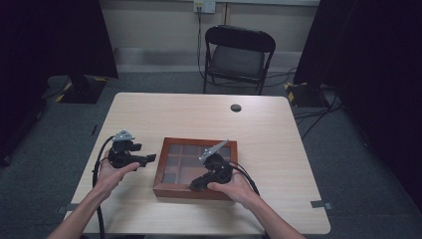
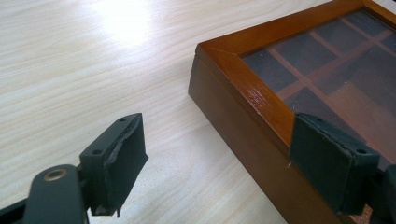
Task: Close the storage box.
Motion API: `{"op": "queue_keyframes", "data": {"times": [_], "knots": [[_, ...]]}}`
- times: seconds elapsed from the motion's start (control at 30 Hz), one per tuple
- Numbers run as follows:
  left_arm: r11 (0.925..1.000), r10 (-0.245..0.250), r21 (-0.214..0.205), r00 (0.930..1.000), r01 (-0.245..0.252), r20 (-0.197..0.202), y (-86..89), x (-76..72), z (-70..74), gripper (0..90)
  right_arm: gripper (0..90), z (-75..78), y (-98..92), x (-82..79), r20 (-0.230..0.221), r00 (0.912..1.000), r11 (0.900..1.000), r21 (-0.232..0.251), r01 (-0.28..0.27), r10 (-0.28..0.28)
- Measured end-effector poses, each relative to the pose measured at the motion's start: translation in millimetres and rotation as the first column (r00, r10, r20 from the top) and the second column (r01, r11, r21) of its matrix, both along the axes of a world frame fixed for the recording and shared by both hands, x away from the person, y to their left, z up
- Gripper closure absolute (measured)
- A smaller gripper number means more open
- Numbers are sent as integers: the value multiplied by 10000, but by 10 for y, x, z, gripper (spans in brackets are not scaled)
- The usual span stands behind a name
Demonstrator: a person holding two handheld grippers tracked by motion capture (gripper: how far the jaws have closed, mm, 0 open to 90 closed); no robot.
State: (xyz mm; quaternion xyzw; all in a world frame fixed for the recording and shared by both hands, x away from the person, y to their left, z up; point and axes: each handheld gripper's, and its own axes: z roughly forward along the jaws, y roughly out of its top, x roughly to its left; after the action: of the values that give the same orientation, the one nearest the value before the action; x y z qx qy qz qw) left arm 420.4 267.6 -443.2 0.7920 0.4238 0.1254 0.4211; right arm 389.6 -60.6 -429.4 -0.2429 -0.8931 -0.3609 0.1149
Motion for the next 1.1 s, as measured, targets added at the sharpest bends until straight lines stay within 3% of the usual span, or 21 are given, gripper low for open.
{"op": "queue_keyframes", "data": {"times": [0.1,0.3,0.37,0.6,0.87,0.93,1.03,1.1], "knots": [[10000,-35,-60,10000,35,-21,-13,-5,1,182,720,7,-13,-3,164,9995,9996,53,273,-274],[9999,-95,-143,9999,93,-118,-14,-7,-2,183,669,66,-104,56,185,9949,9943,409,985,-993],[9998,-146,-163,9998,143,-146,-11,-3,-4,182,630,118,-192,97,227,9879,9860,709,1513,-1532],[9997,-59,-240,9999,57,-85,-2,-12,5,182,503,230,-393,155,528,9640,9592,1277,2522,-2605],[9999,32,-131,9999,-34,-156,18,-21,5,182,350,256,-711,190,776,9206,9178,1454,3694,-3828],[10000,8,-74,9999,-9,-140,24,-21,5,182,320,259,-824,194,852,9042,9031,1442,4044,-4185],[10000,61,-61,9998,-62,-190,31,-22,9,182,291,251,-1017,201,1026,8685,8736,1032,4755,-4849],[10000,45,7,9999,-44,-130,32,-27,18,182,255,230,-1148,198,1019,8425,8482,960,5209,-5289]]}}
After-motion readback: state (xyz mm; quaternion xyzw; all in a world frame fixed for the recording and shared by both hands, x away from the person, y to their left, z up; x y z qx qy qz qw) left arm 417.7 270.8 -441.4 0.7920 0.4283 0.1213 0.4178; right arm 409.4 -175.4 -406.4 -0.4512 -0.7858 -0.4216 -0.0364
